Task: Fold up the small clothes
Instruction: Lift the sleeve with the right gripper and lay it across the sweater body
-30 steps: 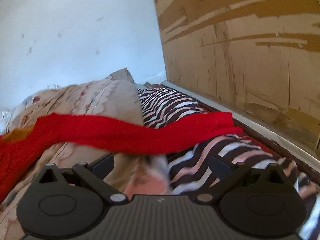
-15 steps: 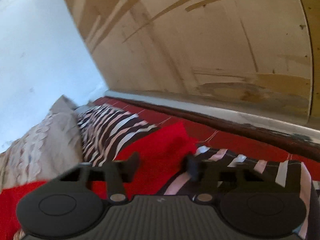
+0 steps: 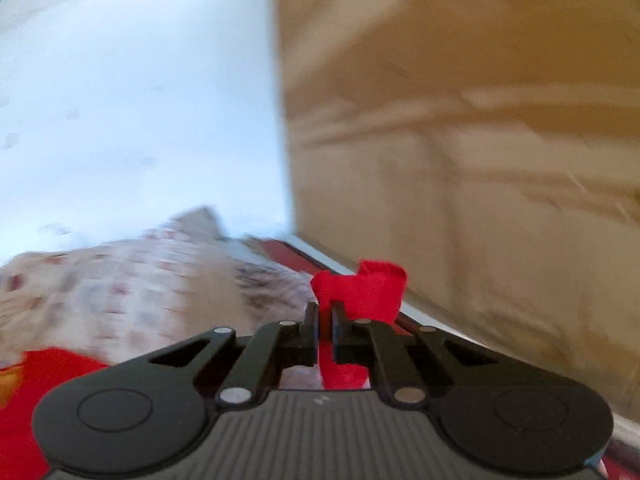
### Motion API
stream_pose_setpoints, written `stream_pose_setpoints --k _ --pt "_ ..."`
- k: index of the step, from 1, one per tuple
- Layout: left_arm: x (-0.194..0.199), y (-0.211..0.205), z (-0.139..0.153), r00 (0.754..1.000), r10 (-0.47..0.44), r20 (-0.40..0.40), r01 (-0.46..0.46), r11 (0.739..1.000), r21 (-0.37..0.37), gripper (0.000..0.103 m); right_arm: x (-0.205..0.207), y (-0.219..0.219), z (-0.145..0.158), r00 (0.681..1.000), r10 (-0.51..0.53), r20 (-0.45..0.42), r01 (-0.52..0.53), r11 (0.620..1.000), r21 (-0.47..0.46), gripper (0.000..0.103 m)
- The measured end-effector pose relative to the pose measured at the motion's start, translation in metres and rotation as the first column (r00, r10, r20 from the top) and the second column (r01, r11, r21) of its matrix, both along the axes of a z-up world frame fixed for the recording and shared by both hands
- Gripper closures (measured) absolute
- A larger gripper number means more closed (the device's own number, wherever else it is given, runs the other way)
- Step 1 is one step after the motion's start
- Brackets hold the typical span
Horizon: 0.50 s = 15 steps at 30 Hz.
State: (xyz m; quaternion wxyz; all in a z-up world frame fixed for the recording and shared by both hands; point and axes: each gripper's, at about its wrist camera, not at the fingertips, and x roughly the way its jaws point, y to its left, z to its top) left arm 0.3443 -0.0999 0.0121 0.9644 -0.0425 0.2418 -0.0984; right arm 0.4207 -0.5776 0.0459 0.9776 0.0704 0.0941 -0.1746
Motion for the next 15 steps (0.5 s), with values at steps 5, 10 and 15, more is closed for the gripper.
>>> stream_pose_setpoints --k 5,10,15 --pt "-0.015 0.024 0.023 0.998 0.028 0.057 -0.026 0.999 -0.042 0.0 0.015 0.081 0.04 0.98 0.195 0.04 -0.193 0.98 -0.047 0.096" --pt "-0.027 0.056 0.034 0.992 0.091 0.092 -0.086 0.995 -0.059 0.0 0.025 0.16 0.054 0.928 0.37 0.041 -0.366 0.927 -0.076 0.096" --pt "-0.028 0.087 0.035 0.979 0.178 0.101 -0.171 0.983 -0.07 0.0 0.021 0.238 0.034 0.847 0.53 -0.039 -0.531 0.845 -0.066 0.096"
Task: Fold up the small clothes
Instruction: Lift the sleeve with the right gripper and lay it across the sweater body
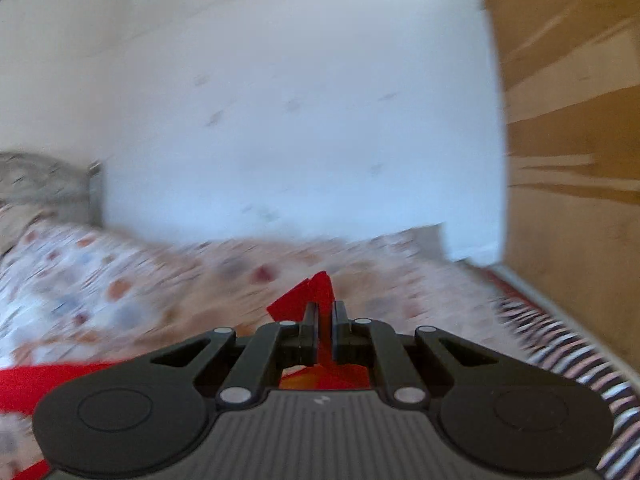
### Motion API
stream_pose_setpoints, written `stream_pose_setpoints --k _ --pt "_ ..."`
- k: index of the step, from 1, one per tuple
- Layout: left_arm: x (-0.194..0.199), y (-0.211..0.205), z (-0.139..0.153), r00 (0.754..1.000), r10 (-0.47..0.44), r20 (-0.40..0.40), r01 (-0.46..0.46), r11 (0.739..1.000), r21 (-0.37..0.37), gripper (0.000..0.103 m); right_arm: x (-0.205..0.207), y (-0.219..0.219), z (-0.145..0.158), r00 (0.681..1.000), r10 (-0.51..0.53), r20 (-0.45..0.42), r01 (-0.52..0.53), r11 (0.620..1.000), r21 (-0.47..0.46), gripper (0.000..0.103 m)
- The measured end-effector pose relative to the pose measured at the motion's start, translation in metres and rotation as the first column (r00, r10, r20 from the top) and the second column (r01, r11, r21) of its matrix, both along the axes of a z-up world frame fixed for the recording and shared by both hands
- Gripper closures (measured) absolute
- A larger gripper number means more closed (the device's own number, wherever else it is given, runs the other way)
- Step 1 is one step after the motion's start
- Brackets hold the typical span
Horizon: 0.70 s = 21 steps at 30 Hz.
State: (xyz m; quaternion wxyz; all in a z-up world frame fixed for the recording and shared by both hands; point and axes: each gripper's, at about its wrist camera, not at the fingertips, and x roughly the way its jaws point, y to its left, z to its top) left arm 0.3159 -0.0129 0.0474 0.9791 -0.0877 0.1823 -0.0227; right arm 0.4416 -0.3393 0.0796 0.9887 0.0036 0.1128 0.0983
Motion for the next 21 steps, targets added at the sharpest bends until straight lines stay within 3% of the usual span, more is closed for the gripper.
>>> stream_pose_setpoints --k 8,10,13,15,18,21 --pt "0.01 0.018 -0.017 0.997 0.074 -0.025 -0.074 0.997 0.011 0.0 -0.025 0.099 -0.075 0.956 0.227 -0.187 -0.257 0.954 -0.156 0.096" --pt "0.015 0.017 -0.022 0.997 0.076 -0.035 -0.075 0.997 0.015 0.0 -0.035 0.104 -0.085 0.939 0.262 -0.222 -0.305 0.934 -0.189 0.09" --pt "0.02 0.013 -0.027 0.997 0.072 -0.04 -0.071 0.997 0.025 0.0 -0.055 0.09 -0.083 0.923 0.309 -0.231 -0.35 0.922 -0.165 0.069" --pt "0.024 0.009 -0.03 0.997 0.069 -0.038 -0.068 0.997 0.031 0.0 -0.068 0.074 -0.076 0.929 0.311 -0.201 -0.344 0.926 -0.157 0.034" --pt "0.034 -0.001 -0.034 0.997 0.059 -0.039 -0.058 0.997 0.043 0.0 -0.077 0.042 -0.064 0.943 0.288 -0.169 -0.314 0.937 -0.152 0.022" --pt "0.046 -0.018 -0.038 1.0 0.012 -0.028 -0.011 0.999 0.034 0.0 -0.08 0.007 -0.061 0.972 0.193 -0.132 -0.217 0.956 -0.2 0.012"
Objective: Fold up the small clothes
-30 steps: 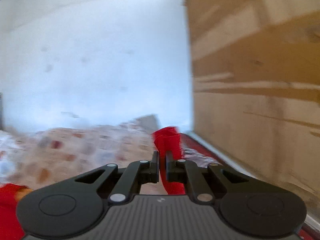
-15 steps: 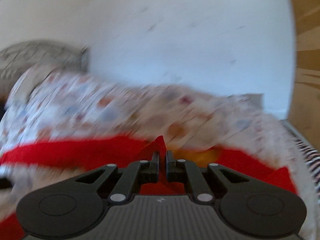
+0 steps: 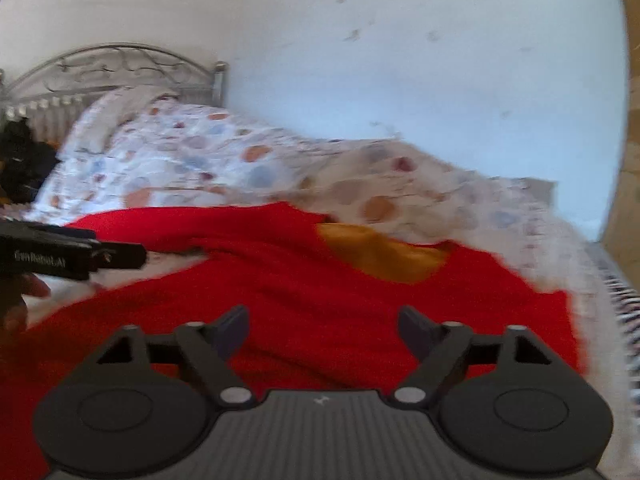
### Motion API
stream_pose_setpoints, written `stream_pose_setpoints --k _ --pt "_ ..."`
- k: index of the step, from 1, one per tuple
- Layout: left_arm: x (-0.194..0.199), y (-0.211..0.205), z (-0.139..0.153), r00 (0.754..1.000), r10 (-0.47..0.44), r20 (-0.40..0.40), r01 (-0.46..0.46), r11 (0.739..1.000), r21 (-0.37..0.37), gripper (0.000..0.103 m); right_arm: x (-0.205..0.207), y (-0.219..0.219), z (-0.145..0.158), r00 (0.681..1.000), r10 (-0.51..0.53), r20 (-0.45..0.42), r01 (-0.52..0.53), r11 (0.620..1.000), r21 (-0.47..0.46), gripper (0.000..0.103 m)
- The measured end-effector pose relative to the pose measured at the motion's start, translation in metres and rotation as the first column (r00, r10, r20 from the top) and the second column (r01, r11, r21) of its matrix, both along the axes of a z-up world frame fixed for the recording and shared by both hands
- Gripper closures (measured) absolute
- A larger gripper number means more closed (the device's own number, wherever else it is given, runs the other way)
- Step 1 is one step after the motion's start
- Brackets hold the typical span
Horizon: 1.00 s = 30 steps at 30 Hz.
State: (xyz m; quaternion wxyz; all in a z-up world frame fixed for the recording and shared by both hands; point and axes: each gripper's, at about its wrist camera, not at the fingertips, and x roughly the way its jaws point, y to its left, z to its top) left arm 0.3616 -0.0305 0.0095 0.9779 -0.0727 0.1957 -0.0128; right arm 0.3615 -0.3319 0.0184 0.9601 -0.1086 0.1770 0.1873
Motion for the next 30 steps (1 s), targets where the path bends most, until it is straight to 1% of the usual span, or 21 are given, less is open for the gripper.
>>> stream_pose_setpoints --k 3,5,7,8,9,11,13,14,15,17,19,20,21,23,25,26,28,30 --pt "0.017 -0.019 -0.006 0.998 -0.055 0.028 0.055 0.998 -0.018 0.0 0.005 -0.038 -0.006 0.991 -0.137 0.006 0.137 0.991 -0.006 0.009" --pt "0.032 -0.033 -0.012 0.996 -0.08 0.036 0.08 0.997 -0.012 0.0 0.011 -0.065 -0.015 0.97 -0.244 0.005 0.244 0.97 -0.005 0.009" --pt "0.046 -0.046 -0.021 0.996 -0.085 0.041 0.085 0.996 0.011 0.0 0.023 -0.087 -0.025 0.939 -0.343 0.001 0.343 0.939 -0.029 0.009" --pt "0.052 -0.052 -0.027 0.996 -0.077 0.032 0.076 0.997 0.033 0.0 0.031 -0.096 -0.032 0.924 -0.381 -0.012 0.38 0.924 -0.05 0.014" --pt "0.059 -0.057 -0.032 0.998 -0.066 0.018 0.065 0.996 0.053 0.0 0.039 -0.105 -0.038 0.911 -0.41 -0.034 0.408 0.911 -0.059 0.02" --pt "0.066 -0.064 -0.042 0.998 -0.055 -0.015 0.056 0.995 0.08 0.0 0.055 -0.121 -0.047 0.888 -0.454 -0.079 0.452 0.891 -0.035 0.028" --pt "0.069 -0.065 -0.05 0.998 -0.042 -0.048 0.046 0.995 0.089 0.0 0.073 -0.128 -0.052 0.877 -0.472 -0.087 0.47 0.882 -0.037 0.033" --pt "0.07 -0.063 -0.054 0.997 -0.039 -0.062 0.044 0.996 0.083 0.0 0.077 -0.13 -0.053 0.883 -0.464 -0.076 0.463 0.886 -0.028 0.037" --pt "0.071 -0.062 -0.056 0.997 -0.038 -0.07 0.044 0.996 0.075 0.0 0.083 -0.13 -0.053 0.891 -0.449 -0.066 0.449 0.893 -0.023 0.038" --pt "0.072 -0.061 -0.059 0.996 -0.039 -0.082 0.044 0.997 0.069 0.0 0.092 -0.127 -0.054 0.898 -0.438 -0.037 0.437 0.899 -0.041 0.038" --pt "0.072 -0.062 -0.061 0.995 -0.038 -0.088 0.045 0.996 0.082 0.0 0.094 -0.125 -0.055 0.908 -0.418 0.003 0.418 0.907 -0.049 0.045" --pt "0.071 -0.063 -0.062 0.995 -0.037 -0.088 0.045 0.995 0.089 0.0 0.096 -0.124 -0.054 0.918 -0.398 0.011 0.398 0.916 -0.044 0.064" --pt "0.072 -0.064 -0.062 0.995 -0.037 -0.088 0.045 0.995 0.093 0.0 0.095 -0.123 -0.054 0.926 -0.378 0.015 0.378 0.925 -0.041 0.085" --pt "0.072 -0.064 -0.062 0.995 -0.037 -0.088 0.045 0.995 0.091 0.0 0.092 -0.121 -0.055 0.926 -0.376 0.036 0.377 0.925 -0.051 0.092" --pt "0.071 -0.063 -0.063 0.995 -0.038 -0.088 0.046 0.995 0.085 0.0 0.088 -0.123 -0.055 0.919 -0.394 0.035 0.395 0.918 -0.041 0.096" --pt "0.071 -0.063 -0.063 0.995 -0.039 -0.087 0.047 0.995 0.083 0.0 0.088 -0.126 -0.056 0.912 -0.409 0.021 0.41 0.912 -0.035 0.103" --pt "0.071 -0.063 -0.063 0.995 -0.039 -0.087 0.046 0.996 0.082 0.0 0.092 -0.132 -0.058 0.898 -0.439 -0.022 0.438 0.899 -0.026 0.103" --pt "0.072 -0.063 -0.063 0.995 -0.038 -0.09 0.046 0.995 0.086 0.0 0.092 -0.138 -0.058 0.9 -0.433 -0.045 0.434 0.901 0.002 0.103"
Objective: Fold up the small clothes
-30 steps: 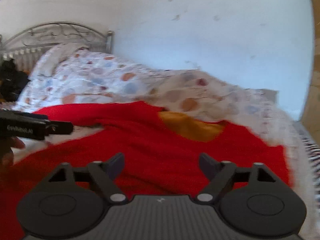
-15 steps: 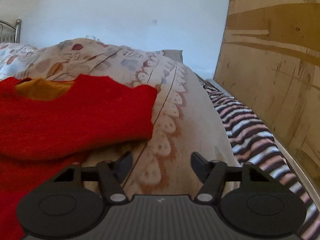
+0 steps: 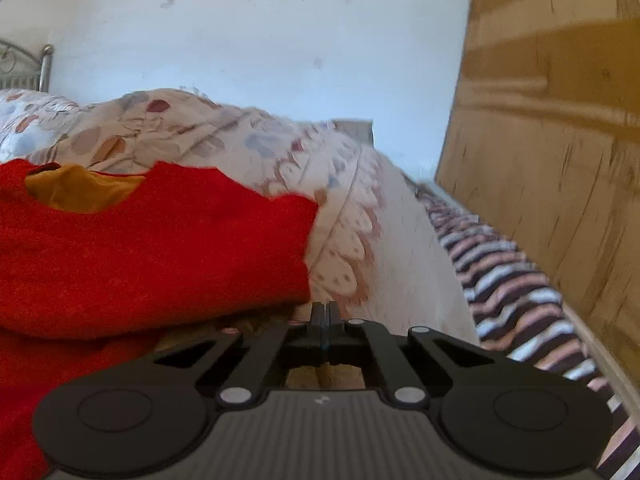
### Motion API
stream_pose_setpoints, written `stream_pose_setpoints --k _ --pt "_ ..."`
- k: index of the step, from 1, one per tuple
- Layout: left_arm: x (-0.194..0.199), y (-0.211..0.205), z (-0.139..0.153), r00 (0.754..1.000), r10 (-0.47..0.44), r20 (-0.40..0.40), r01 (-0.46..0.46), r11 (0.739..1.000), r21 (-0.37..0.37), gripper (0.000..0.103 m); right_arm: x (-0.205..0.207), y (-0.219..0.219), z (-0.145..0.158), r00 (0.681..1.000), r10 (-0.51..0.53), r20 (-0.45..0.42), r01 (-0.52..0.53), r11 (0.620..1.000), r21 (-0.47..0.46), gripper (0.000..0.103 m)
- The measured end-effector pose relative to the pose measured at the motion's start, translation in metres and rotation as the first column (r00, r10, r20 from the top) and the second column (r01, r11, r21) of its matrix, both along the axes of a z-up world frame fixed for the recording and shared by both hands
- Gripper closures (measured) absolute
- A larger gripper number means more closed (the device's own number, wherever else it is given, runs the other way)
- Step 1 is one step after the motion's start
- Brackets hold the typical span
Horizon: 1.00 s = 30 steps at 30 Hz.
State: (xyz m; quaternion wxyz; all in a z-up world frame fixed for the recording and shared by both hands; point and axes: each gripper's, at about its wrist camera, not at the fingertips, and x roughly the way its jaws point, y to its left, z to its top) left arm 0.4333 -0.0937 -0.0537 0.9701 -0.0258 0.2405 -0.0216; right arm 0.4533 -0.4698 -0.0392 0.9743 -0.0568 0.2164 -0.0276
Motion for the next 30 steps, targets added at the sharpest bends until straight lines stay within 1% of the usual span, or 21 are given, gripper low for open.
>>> stream_pose_setpoints --k 2,5,7,8,9,11,13,15,16,17,19,22,26,30 --pt "0.0 0.0 0.0 1.0 -0.001 -0.001 0.001 1.0 -0.001 0.0 -0.004 -0.003 0.003 1.0 -0.007 0.008 0.007 1.0 0.01 0.103" --pt "-0.001 0.002 0.002 1.0 -0.003 0.005 0.003 1.0 -0.015 0.0 -0.013 -0.006 0.007 1.0 -0.02 -0.003 0.02 1.0 0.012 0.098" --pt "-0.004 0.007 0.006 1.0 -0.004 0.009 0.005 0.999 -0.037 0.0 -0.022 -0.007 0.011 1.0 -0.019 -0.01 0.019 1.0 0.017 0.084" --pt "-0.008 0.011 0.011 1.0 -0.003 0.013 0.004 0.999 -0.048 0.0 -0.029 -0.007 0.014 1.0 -0.012 -0.009 0.012 1.0 0.025 0.065" --pt "-0.013 0.015 0.016 1.0 0.003 0.019 -0.002 0.998 -0.057 0.0 -0.036 -0.007 0.018 1.0 -0.003 -0.005 0.003 1.0 0.031 0.051" --pt "-0.024 0.025 0.025 1.0 0.013 0.028 -0.011 0.998 -0.061 0.0 -0.049 -0.004 0.025 1.0 0.023 0.007 -0.023 0.999 0.033 0.043" --pt "-0.037 0.038 0.037 0.999 0.028 0.034 -0.027 0.998 -0.052 0.0 -0.063 0.001 0.033 0.999 0.046 0.014 -0.047 0.998 0.041 0.033" --pt "-0.051 0.055 0.047 0.997 0.058 0.048 -0.056 0.997 -0.046 0.0 -0.079 0.009 0.04 0.996 0.08 0.029 -0.082 0.995 0.064 0.015" --pt "-0.056 0.063 0.051 0.996 0.072 0.052 -0.07 0.997 -0.043 0.0 -0.087 0.013 0.044 0.995 0.095 0.039 -0.098 0.992 0.076 0.011" --pt "-0.062 0.074 0.056 0.995 0.09 0.05 -0.088 0.995 -0.037 0.0 -0.095 0.018 0.047 0.993 0.107 0.05 -0.111 0.99 0.086 0.004" --pt "-0.073 0.097 0.061 0.992 0.123 0.034 -0.122 0.992 -0.024 0.0 -0.111 0.03 0.052 0.988 0.142 0.064 -0.149 0.983 0.106 0.0" --pt "-0.089 0.14 0.064 0.982 0.191 0.002 -0.191 0.981 -0.021 0.0 -0.134 0.051 0.057 0.978 0.201 0.065 -0.208 0.969 0.132 0.0" --pt "-0.109 0.204 0.057 0.946 0.321 -0.042 -0.323 0.946 -0.042 0.0 -0.163 0.078 0.061 0.961 0.267 0.074 -0.277 0.943 0.187 0.0" --pt "-0.124 0.258 0.043 0.913 0.406 -0.04 -0.407 0.912 -0.042 0.0 -0.19 0.102 0.059 0.943 0.317 0.102 -0.333 0.909 0.249 0.0"
